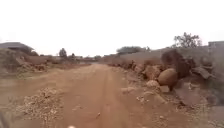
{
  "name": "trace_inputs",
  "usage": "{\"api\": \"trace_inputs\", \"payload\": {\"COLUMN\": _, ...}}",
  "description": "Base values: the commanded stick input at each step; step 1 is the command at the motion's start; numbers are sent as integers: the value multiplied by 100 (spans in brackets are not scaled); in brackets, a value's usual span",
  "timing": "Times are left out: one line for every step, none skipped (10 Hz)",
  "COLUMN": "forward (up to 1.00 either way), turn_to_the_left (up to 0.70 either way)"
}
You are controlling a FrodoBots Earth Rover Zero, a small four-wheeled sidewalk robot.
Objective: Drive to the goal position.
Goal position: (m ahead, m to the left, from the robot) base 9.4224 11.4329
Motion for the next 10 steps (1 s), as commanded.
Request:
{"api": "trace_inputs", "payload": {"forward": 50, "turn_to_the_left": 0}}
{"api": "trace_inputs", "payload": {"forward": 50, "turn_to_the_left": 0}}
{"api": "trace_inputs", "payload": {"forward": 50, "turn_to_the_left": 0}}
{"api": "trace_inputs", "payload": {"forward": 50, "turn_to_the_left": 0}}
{"api": "trace_inputs", "payload": {"forward": 50, "turn_to_the_left": 0}}
{"api": "trace_inputs", "payload": {"forward": 50, "turn_to_the_left": 50}}
{"api": "trace_inputs", "payload": {"forward": 50, "turn_to_the_left": 50}}
{"api": "trace_inputs", "payload": {"forward": 50, "turn_to_the_left": 33}}
{"api": "trace_inputs", "payload": {"forward": 50, "turn_to_the_left": 0}}
{"api": "trace_inputs", "payload": {"forward": 50, "turn_to_the_left": 0}}
